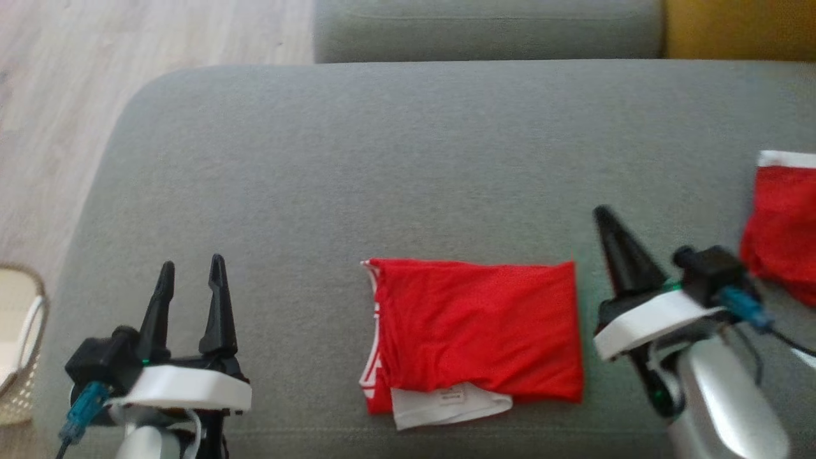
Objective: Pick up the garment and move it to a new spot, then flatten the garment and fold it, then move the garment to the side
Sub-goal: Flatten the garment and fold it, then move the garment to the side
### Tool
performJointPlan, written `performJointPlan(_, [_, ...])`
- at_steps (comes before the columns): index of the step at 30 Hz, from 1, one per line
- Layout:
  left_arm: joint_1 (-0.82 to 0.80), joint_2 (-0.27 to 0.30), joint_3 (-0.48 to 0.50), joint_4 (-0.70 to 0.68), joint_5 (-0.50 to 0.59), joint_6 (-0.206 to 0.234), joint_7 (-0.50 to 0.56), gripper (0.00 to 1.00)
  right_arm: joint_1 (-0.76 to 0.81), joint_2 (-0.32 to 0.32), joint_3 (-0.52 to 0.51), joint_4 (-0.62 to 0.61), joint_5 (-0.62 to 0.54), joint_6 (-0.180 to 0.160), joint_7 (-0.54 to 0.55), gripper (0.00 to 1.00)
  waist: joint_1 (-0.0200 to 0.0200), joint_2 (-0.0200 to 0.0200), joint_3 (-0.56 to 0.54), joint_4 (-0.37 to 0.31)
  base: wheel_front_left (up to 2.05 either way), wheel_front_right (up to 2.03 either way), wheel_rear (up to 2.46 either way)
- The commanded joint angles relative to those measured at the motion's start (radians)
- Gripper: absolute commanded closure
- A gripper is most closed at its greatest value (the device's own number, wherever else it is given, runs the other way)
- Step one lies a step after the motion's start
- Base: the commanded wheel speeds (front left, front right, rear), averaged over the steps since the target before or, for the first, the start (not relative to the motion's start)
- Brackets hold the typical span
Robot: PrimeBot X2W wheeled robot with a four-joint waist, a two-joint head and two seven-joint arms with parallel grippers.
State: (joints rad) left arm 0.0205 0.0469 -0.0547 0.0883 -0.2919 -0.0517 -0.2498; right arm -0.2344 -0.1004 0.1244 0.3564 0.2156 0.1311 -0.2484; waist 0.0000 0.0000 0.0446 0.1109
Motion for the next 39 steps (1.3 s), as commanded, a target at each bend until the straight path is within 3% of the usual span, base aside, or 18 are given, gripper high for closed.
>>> performJointPlan(1, [-0.023, 0.003, 0.033, -0.037, 0.007, 0.004, -0.012, 0.0, -0.006, -0.005, 0.007, -0.052, -0.014, 0.0, -0.013, 1.0, 0.0, 0.0, -0.009, -0.024, 0.0, 0.0, 0.0])
performJointPlan(9, [-0.019, 0.003, 0.038, -0.038, 0.007, 0.015, -0.012, 0.0, 0.106, 0.005, -0.106, -0.276, -0.094, 0.0, 0.026, 1.0, 0.0, 0.0, -0.025, -0.078, 0.0, 0.0, 0.0])
performJointPlan(16, [-0.004, 0.003, 0.023, -0.029, 0.002, 0.016, -0.012, 0.0, 0.193, 0.039, -0.186, -0.303, -0.127, 0.0, 0.03, 1.0, 0.0, 0.0, -0.027, -0.092, 0.0, 0.0, 0.0])
performJointPlan(17, [-0.002, 0.003, 0.021, -0.028, 0.003, 0.016, -0.012, 0.0, 0.197, 0.042, -0.194, -0.298, -0.134, 0.0, 0.027, 0.71, 0.0, 0.0, -0.026, -0.093, 0.0, 0.0, 0.0])
performJointPlan(18, [-0.001, 0.003, 0.019, -0.026, 0.004, 0.016, -0.012, 0.0, 0.199, 0.044, -0.197, -0.294, -0.137, 0.0, 0.024, 0.19, 0.0, 0.0, -0.025, -0.093, 0.0, 0.0, 0.0])
performJointPlan(19, [-0.001, 0.003, 0.018, -0.026, 0.004, 0.017, -0.012, 0.0, 0.2, 0.046, -0.197, -0.291, -0.139, 0.0, 0.021, 0.0, 0.0, 0.0, -0.023, -0.094, 0.0, 0.0, 0.0])
performJointPlan(39, [-0.002, 0.003, 0.016, -0.019, 0.009, 0.018, -0.012, 0.0, 0.193, 0.05, -0.19, -0.268, -0.126, 0.0, 0.006, 0.0, 0.0, 0.0, -0.018, -0.077, 0.0, 0.0, 0.0])
